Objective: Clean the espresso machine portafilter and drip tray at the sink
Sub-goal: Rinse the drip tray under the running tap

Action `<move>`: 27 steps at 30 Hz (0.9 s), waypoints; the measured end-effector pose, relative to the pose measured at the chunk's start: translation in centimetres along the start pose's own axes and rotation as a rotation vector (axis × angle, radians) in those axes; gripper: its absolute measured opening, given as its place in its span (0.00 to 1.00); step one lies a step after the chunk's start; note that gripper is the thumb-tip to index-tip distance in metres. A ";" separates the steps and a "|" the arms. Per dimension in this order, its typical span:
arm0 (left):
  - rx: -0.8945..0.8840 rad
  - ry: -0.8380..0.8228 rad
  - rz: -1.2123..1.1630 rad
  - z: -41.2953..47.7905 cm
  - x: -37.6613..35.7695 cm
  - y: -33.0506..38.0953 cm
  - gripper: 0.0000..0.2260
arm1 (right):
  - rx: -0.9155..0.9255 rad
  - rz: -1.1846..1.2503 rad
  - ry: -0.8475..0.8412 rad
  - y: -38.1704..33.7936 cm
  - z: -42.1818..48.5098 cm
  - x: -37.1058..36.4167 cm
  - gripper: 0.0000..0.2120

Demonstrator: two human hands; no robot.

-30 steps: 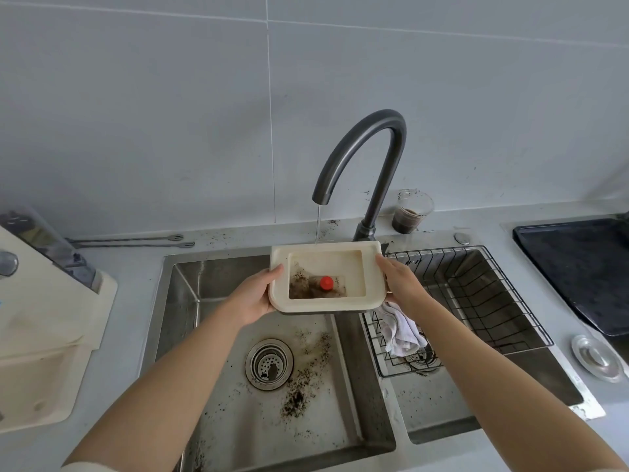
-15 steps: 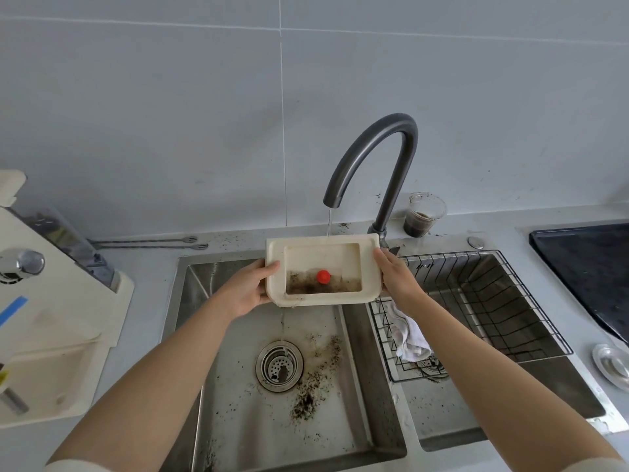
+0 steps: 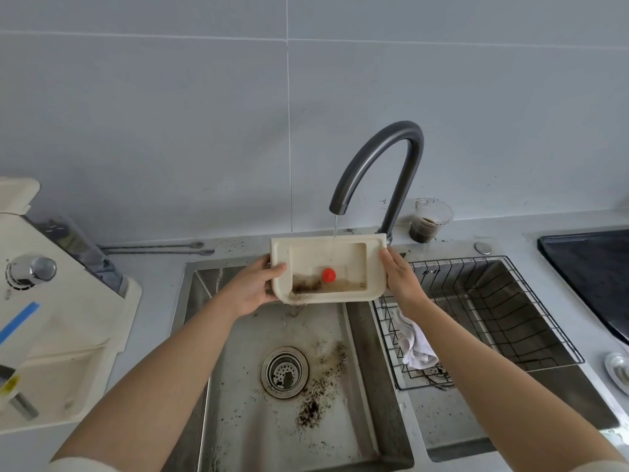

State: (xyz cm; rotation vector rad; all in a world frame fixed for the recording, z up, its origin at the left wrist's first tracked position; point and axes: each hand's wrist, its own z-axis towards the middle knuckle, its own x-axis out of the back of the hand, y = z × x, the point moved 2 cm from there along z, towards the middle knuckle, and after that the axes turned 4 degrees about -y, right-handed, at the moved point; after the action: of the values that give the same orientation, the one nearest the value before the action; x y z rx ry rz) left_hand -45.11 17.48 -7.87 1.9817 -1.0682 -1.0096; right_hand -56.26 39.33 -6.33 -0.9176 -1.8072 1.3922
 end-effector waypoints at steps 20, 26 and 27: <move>0.007 -0.058 0.096 1.4 -2.5 1.1 0.26 | 0.157 -0.041 0.057 -1.6 -0.8 2.3 0.11; 0.055 -0.045 0.190 1.6 -2.4 1.2 0.27 | 0.232 -0.170 0.056 -2.4 -0.7 2.2 0.17; 0.065 -0.039 0.204 1.7 -2.4 1.2 0.27 | 0.236 -0.190 0.058 -2.5 -0.6 2.1 0.19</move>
State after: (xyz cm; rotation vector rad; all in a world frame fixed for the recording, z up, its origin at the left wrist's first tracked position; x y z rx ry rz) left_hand -47.89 18.79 -6.97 1.8655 -1.3097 -0.9170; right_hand -57.16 40.97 -3.56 -0.6405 -1.6001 1.4061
